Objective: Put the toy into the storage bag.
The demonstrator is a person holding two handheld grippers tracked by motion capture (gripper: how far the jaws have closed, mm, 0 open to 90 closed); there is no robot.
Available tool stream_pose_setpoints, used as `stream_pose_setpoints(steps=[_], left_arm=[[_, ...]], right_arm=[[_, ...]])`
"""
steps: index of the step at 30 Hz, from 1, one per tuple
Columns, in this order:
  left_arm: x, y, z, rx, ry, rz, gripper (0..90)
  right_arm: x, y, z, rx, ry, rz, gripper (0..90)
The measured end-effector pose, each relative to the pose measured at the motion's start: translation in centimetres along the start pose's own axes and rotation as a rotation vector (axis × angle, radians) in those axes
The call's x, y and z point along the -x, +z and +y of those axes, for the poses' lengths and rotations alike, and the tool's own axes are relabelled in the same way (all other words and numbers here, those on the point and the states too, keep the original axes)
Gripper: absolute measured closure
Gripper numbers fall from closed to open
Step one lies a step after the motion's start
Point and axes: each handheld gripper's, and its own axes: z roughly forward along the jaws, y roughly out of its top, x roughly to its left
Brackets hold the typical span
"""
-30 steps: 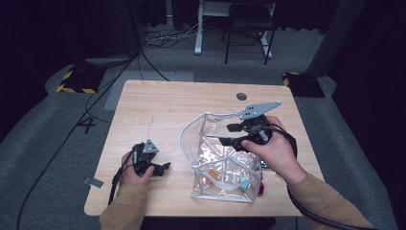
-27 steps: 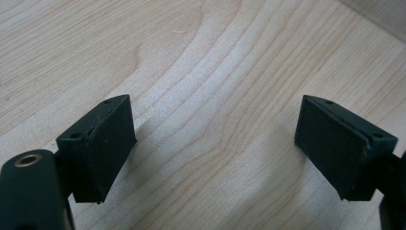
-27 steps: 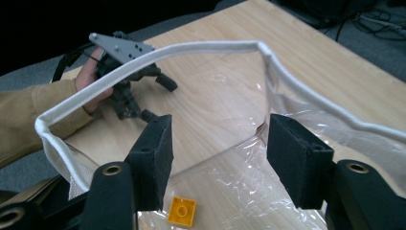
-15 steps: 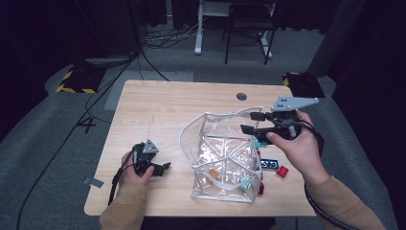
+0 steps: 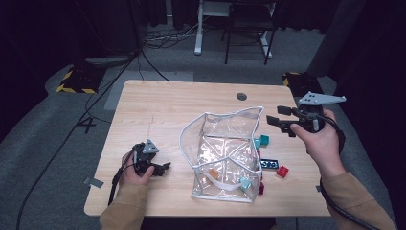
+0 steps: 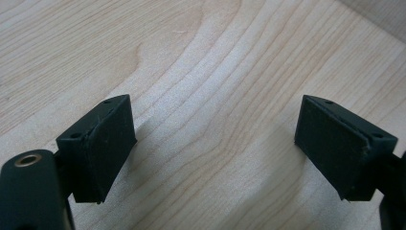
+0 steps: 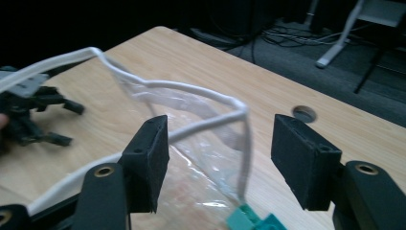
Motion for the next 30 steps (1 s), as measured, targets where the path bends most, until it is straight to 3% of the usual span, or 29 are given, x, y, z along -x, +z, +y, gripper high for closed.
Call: stream_pose_setpoints(steps=[5, 8, 21, 30], left_arm=[[0.0, 0.0, 0.0, 0.0, 0.0, 0.0, 14.0], [0.0, 0.0, 0.0, 0.0, 0.0, 0.0, 14.0], [0.0, 0.0, 0.0, 0.0, 0.0, 0.0, 14.0], [0.0, 0.0, 0.0, 0.0, 0.0, -0.001, 14.0]], right_arm=[[2.5, -0.2, -0.9, 0.011, 0.041, -0.042, 37.2], [3.8, 0.1, -1.6, 0.023, 0.07, -0.036, 35.2], [6.0, 3.1, -4.9, -0.029, 0.083, -0.078, 33.6], [7.1, 5.7, -7.8, -0.097, 0.094, -0.099, 32.7]])
